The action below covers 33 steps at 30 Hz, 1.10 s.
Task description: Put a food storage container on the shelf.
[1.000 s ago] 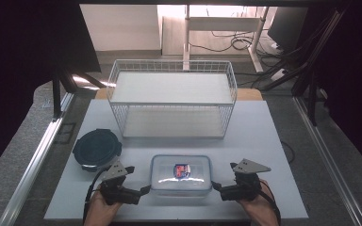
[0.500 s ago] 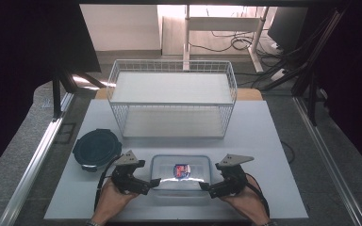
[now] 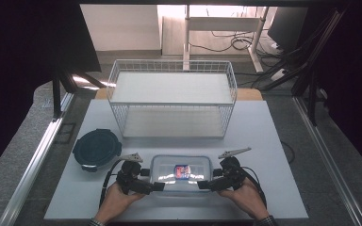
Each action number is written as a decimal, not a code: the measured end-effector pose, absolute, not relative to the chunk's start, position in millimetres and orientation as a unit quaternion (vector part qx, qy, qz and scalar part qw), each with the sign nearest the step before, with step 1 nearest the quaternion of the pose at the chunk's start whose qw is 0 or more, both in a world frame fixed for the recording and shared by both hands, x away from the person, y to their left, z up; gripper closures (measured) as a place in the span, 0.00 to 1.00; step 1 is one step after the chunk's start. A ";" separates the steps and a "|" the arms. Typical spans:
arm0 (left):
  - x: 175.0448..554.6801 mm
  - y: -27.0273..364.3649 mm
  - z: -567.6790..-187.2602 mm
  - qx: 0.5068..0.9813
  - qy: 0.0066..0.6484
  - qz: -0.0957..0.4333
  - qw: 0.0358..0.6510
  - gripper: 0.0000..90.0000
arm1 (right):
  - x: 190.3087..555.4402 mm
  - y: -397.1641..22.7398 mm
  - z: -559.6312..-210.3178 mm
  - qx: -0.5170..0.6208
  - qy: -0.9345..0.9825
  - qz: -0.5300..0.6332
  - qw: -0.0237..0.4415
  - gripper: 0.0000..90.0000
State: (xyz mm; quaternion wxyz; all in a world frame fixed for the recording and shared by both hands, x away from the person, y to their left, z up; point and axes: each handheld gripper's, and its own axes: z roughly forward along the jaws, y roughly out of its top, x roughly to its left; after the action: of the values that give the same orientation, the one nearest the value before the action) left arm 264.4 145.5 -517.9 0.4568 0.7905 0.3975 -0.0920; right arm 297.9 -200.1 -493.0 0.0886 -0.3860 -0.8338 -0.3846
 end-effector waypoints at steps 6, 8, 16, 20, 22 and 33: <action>242.6 158.3 -514.5 0.785 0.398 -0.099 0.465 0.38 | 279.0 -214.5 -488.8 -0.370 -0.833 -0.403 0.087 0.34; 237.2 160.5 -513.9 0.781 0.400 -0.095 0.471 0.44 | 273.5 -219.0 -487.3 -0.369 -0.829 -0.412 0.086 0.41; 234.1 168.3 -513.5 0.756 0.418 -0.089 0.495 0.56 | 270.9 -225.4 -484.3 -0.380 -0.814 -0.429 0.097 0.55; 234.0 170.3 -511.6 0.753 0.418 -0.072 0.503 0.58 | 270.7 -223.3 -482.5 -0.379 -0.813 -0.432 0.091 0.56; 236.7 174.9 -513.1 0.736 0.422 -0.089 0.522 0.61 | 270.9 -220.7 -482.6 -0.387 -0.810 -0.433 0.083 0.54; 241.0 175.6 -508.3 0.730 0.421 -0.083 0.533 0.61 | 269.8 -219.3 -477.7 -0.385 -0.797 -0.463 0.044 0.54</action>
State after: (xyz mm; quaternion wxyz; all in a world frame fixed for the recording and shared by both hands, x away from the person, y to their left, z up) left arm 241.0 175.6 -508.3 0.5328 0.7295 0.4208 -0.0830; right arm 269.8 -219.3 -477.7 0.0440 -0.3852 -0.7969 -0.4632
